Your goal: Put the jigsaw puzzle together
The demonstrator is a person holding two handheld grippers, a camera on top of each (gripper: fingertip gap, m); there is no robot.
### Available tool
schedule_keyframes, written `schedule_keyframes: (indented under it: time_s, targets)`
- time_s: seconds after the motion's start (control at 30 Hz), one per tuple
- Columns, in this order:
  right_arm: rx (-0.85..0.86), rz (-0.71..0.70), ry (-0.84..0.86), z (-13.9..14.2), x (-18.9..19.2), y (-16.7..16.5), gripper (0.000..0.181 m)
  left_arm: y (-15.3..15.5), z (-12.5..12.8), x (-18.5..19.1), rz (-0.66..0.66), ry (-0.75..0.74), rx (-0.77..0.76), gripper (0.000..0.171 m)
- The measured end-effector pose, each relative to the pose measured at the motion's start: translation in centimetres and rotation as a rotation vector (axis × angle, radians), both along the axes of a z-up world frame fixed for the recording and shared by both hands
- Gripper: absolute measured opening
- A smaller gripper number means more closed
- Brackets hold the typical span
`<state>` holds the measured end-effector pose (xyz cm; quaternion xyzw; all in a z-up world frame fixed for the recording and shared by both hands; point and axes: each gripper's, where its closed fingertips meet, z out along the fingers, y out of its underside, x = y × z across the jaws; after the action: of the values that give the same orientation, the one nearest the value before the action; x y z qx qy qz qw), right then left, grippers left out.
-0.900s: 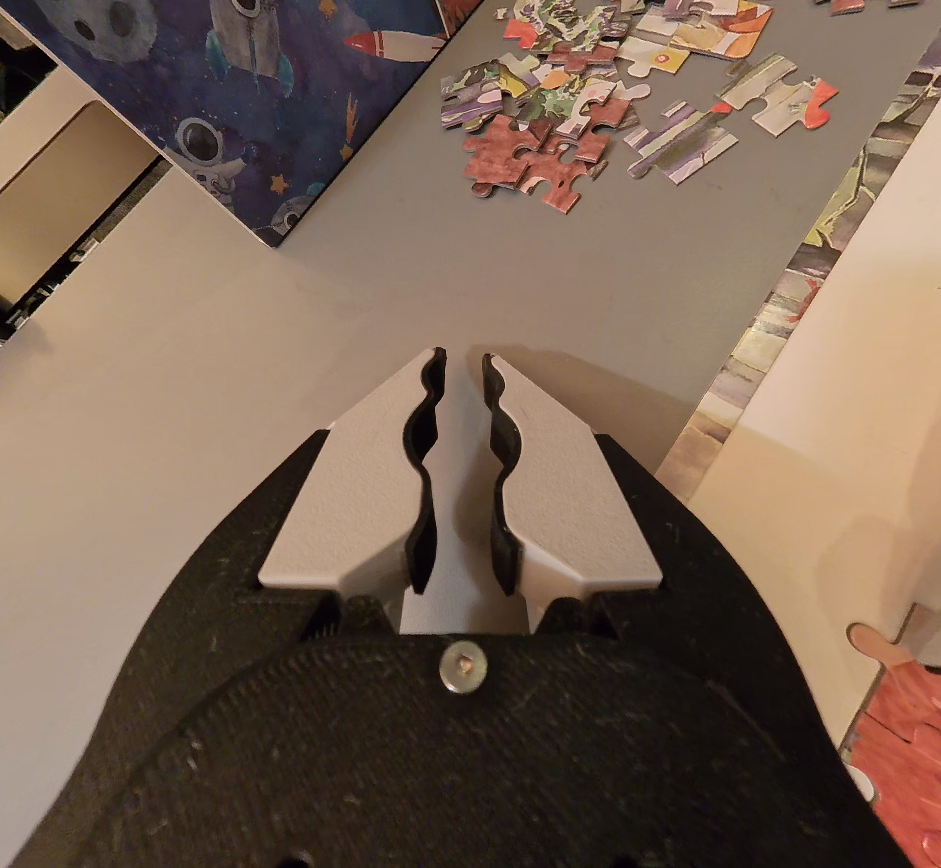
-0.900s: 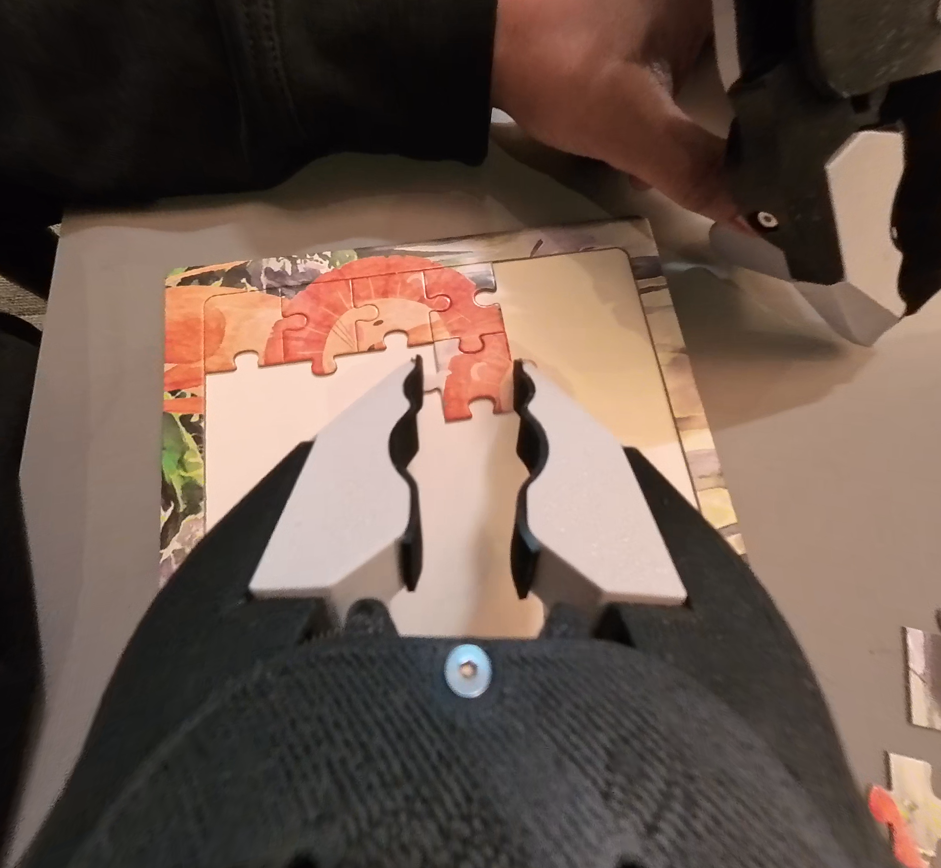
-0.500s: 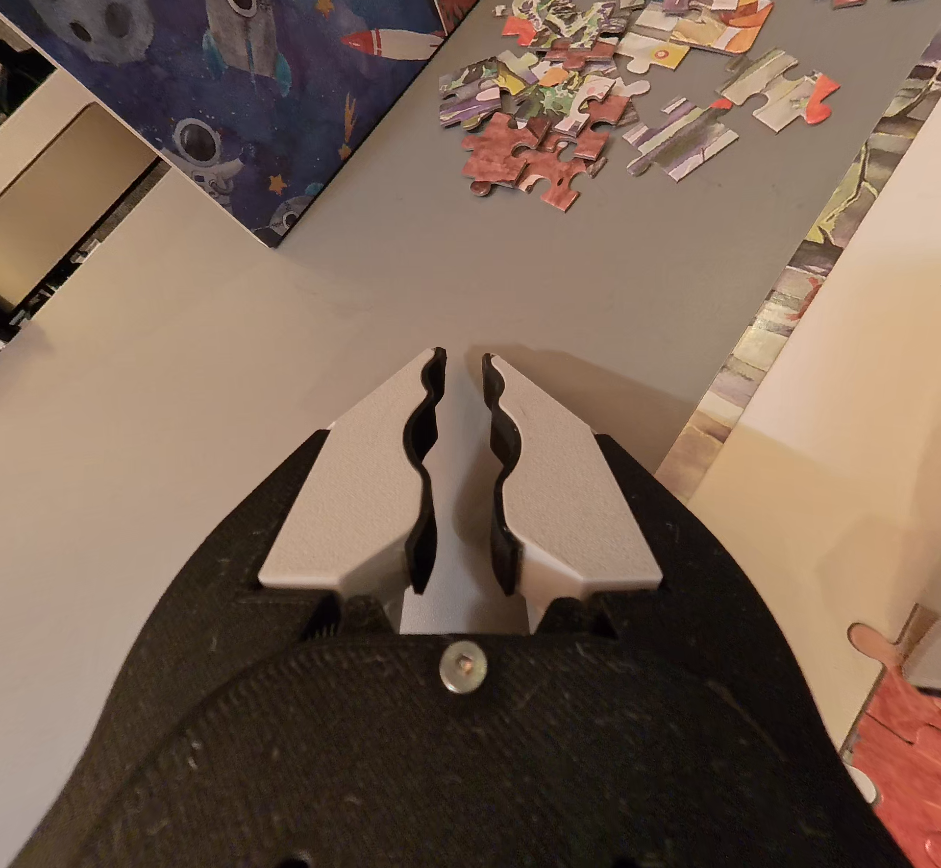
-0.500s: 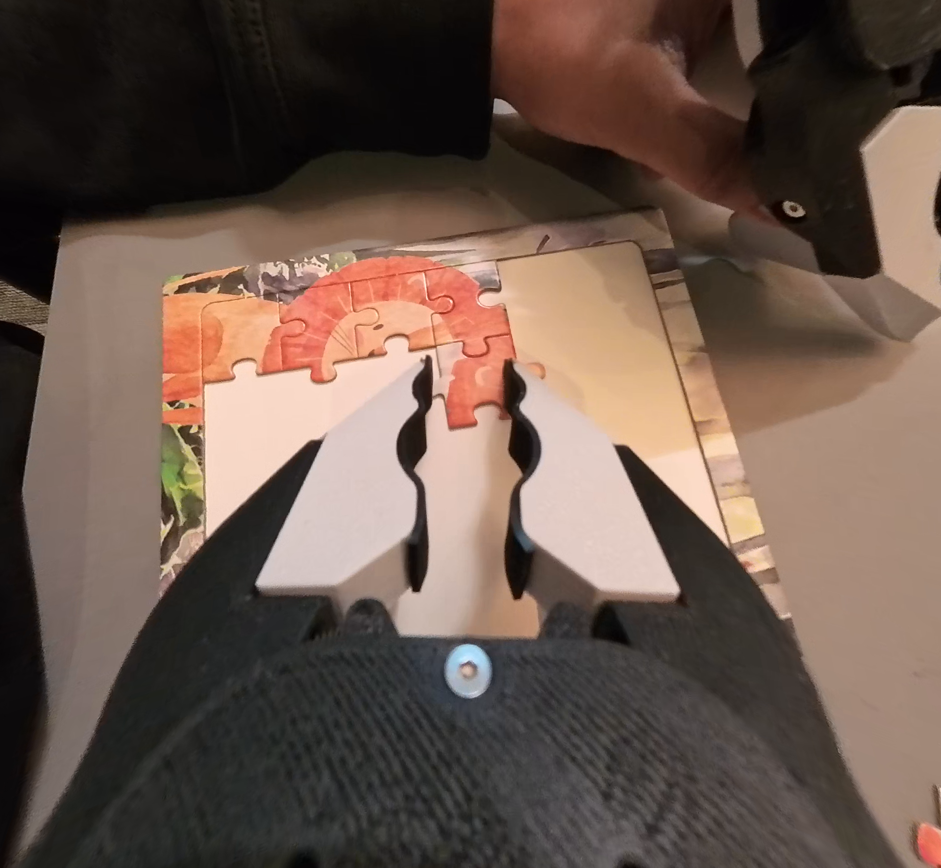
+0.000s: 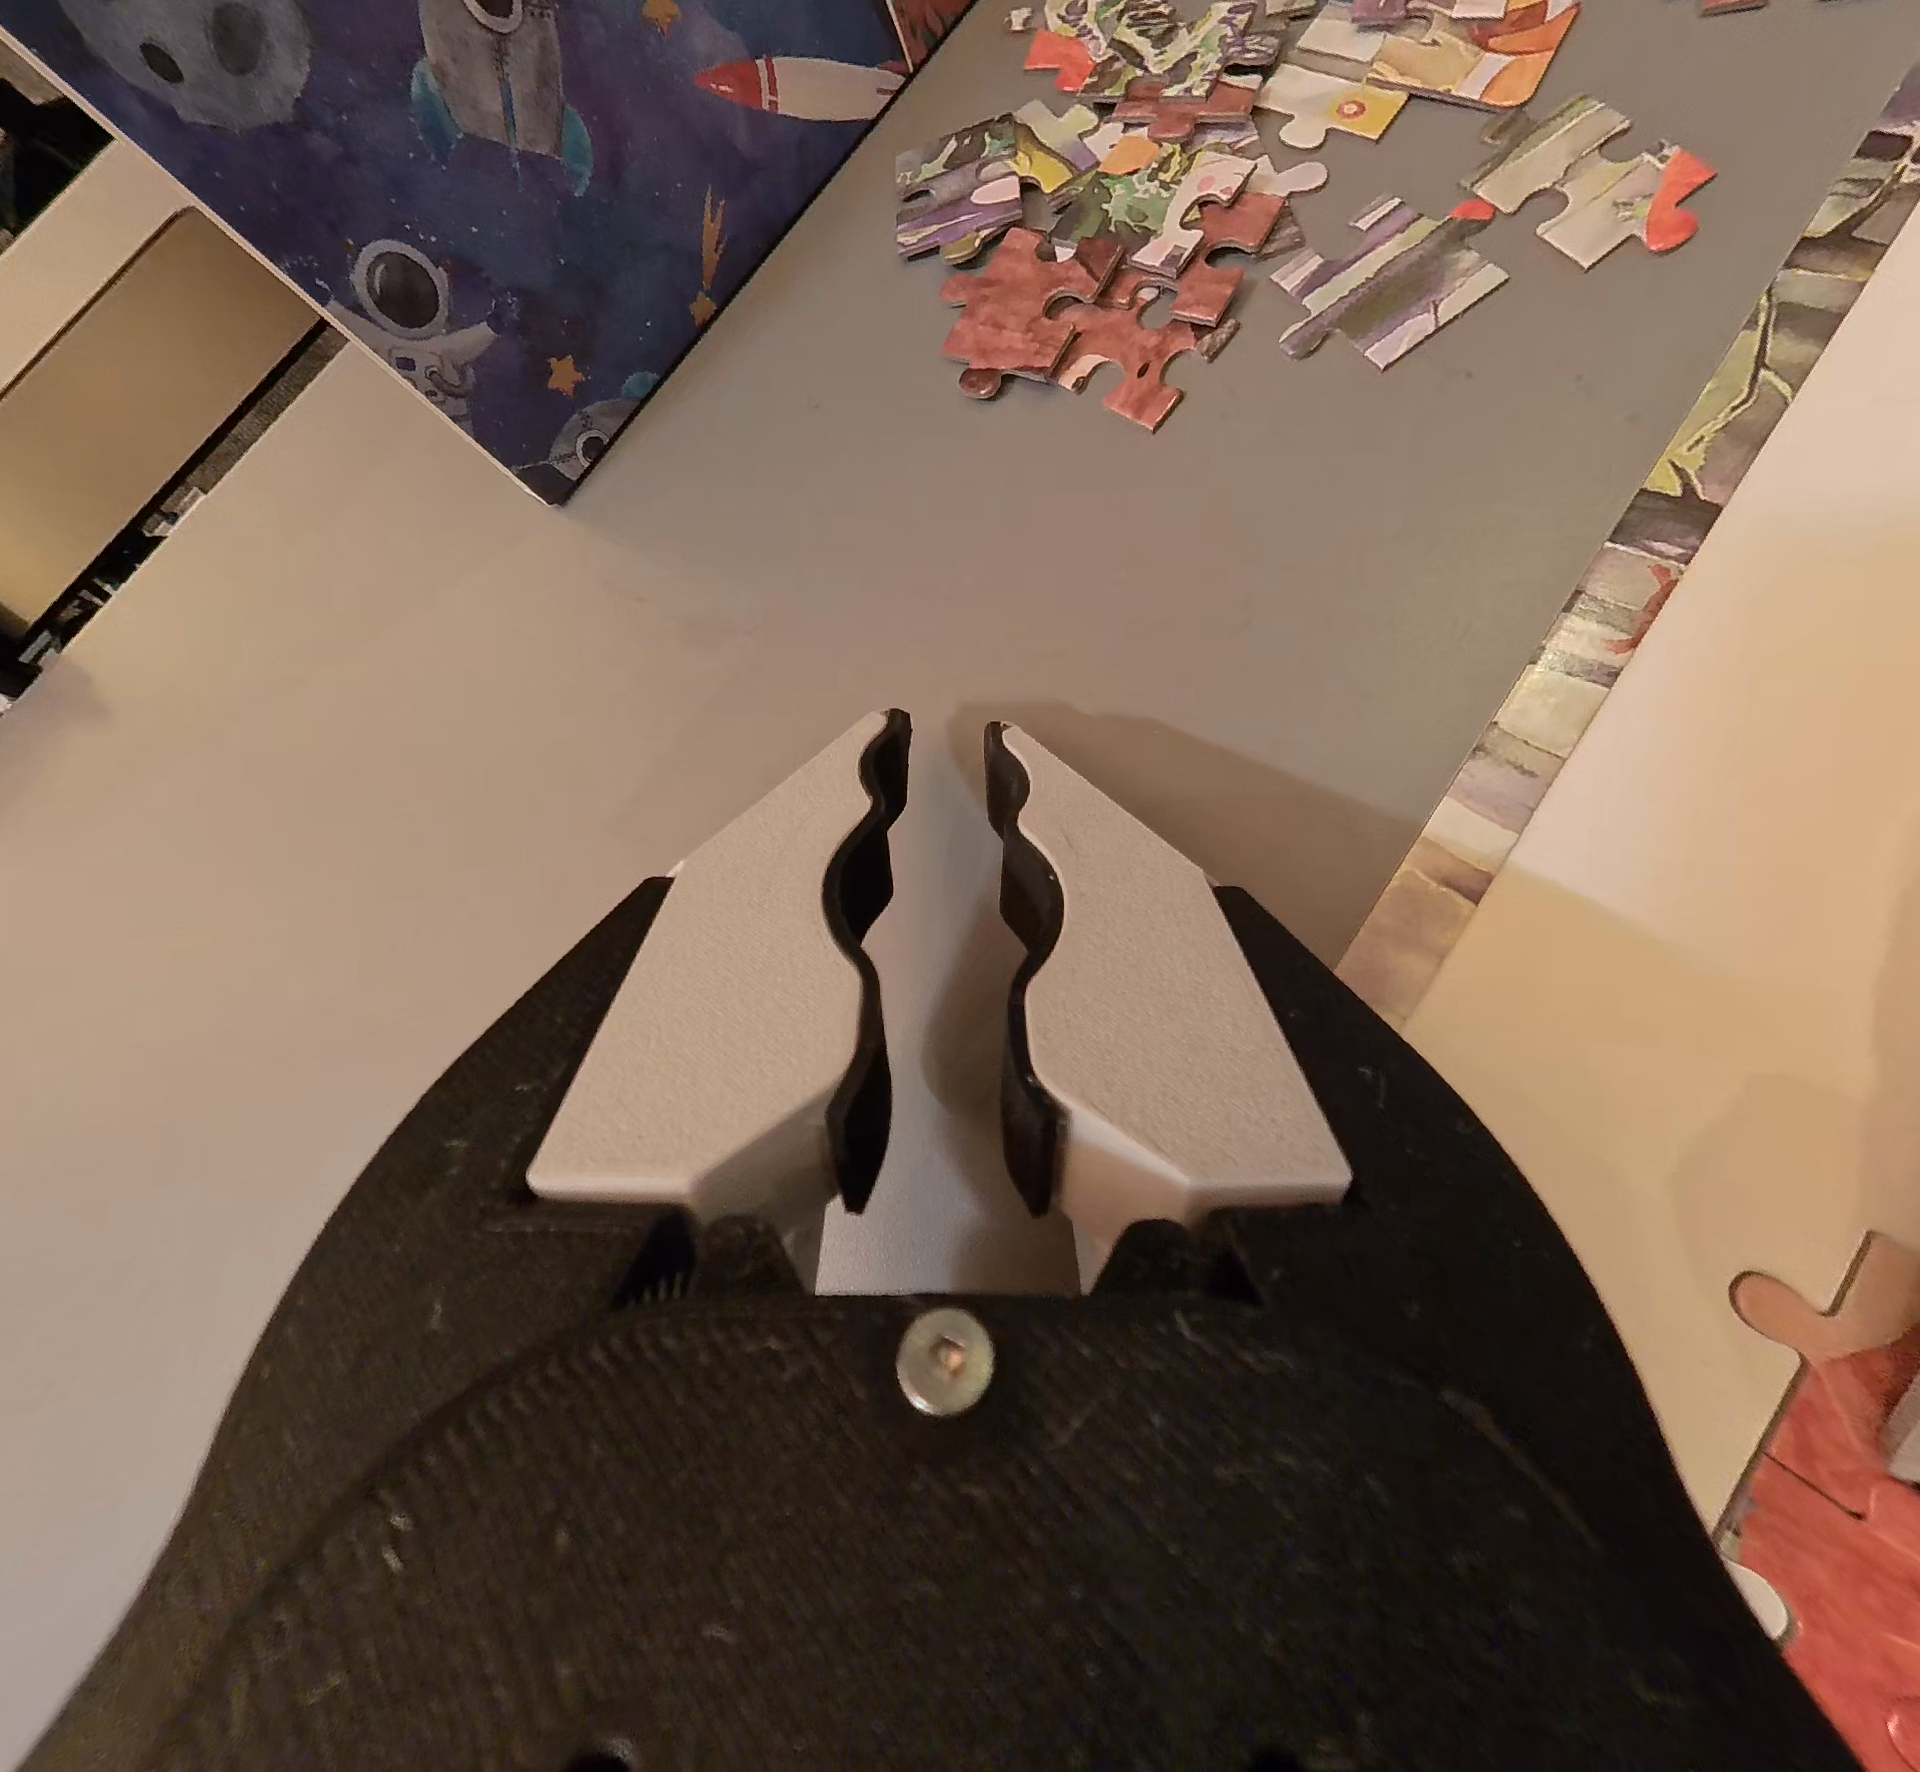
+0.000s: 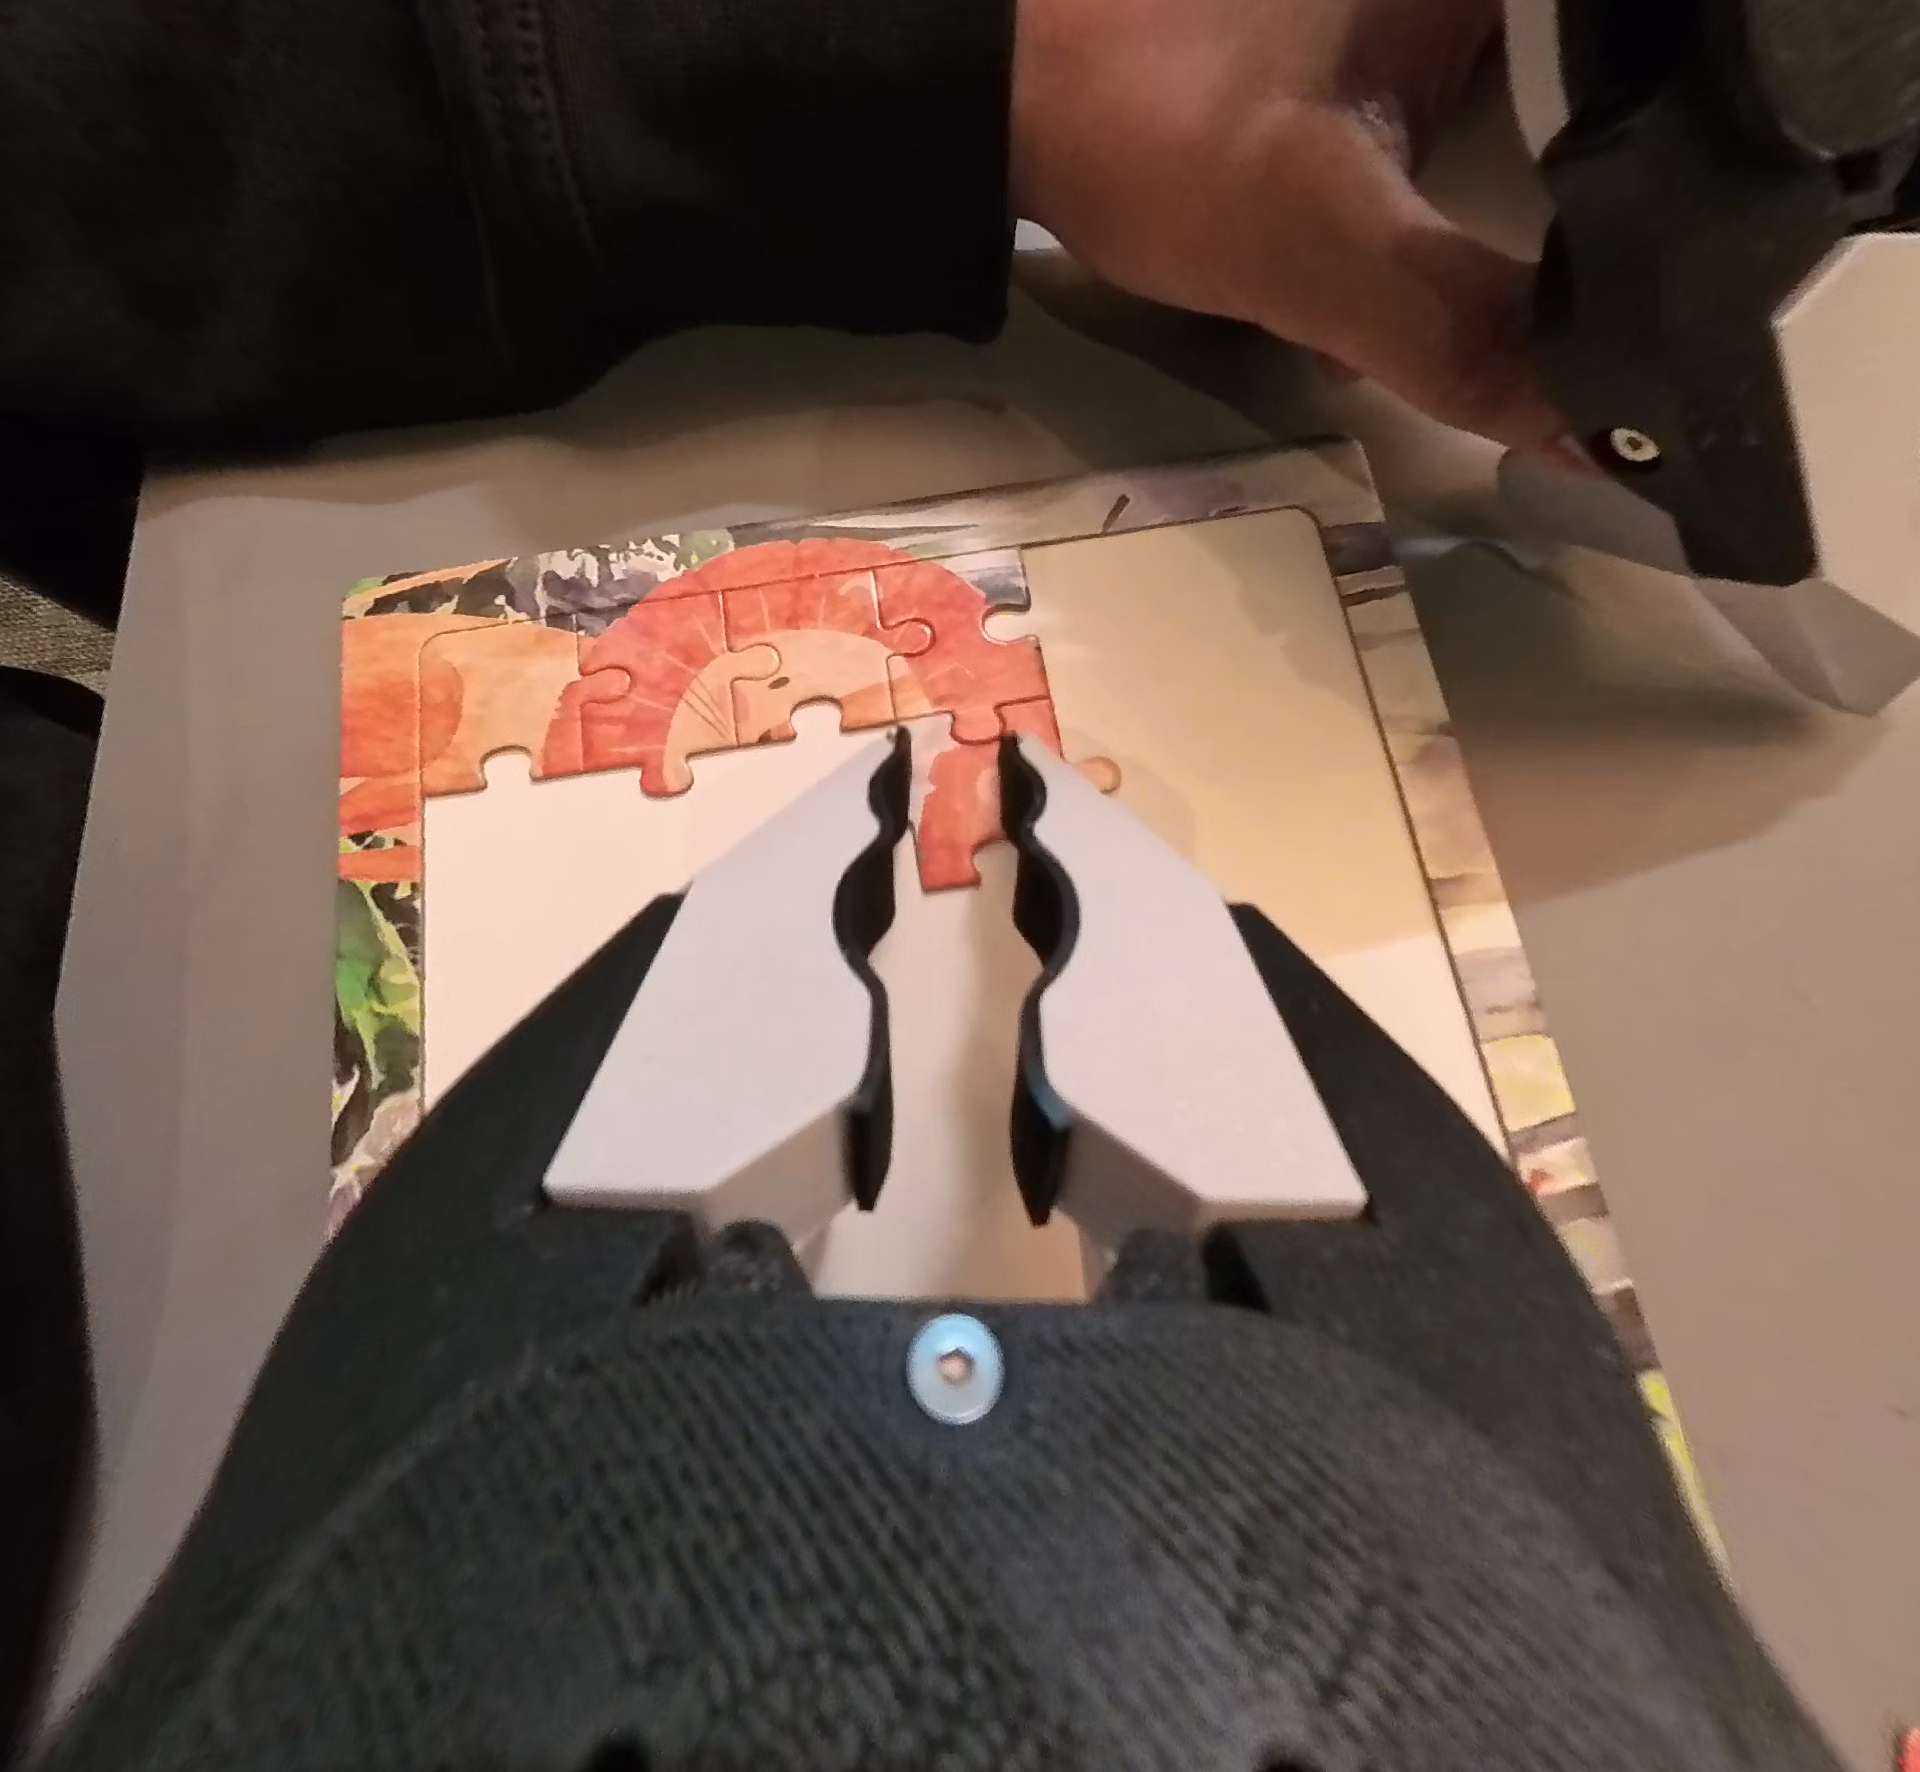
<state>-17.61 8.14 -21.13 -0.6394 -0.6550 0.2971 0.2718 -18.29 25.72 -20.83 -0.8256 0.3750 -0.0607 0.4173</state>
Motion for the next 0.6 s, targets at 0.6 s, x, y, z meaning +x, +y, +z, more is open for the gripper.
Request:
schedule_keyframes:
  time_s: [0.6]
  targets:
    - [0.035,0.003,-0.016,0.0,1.2,0.7,0.013,0.0,0.0,0.0,-0.001,0.004,0.001,0.013]
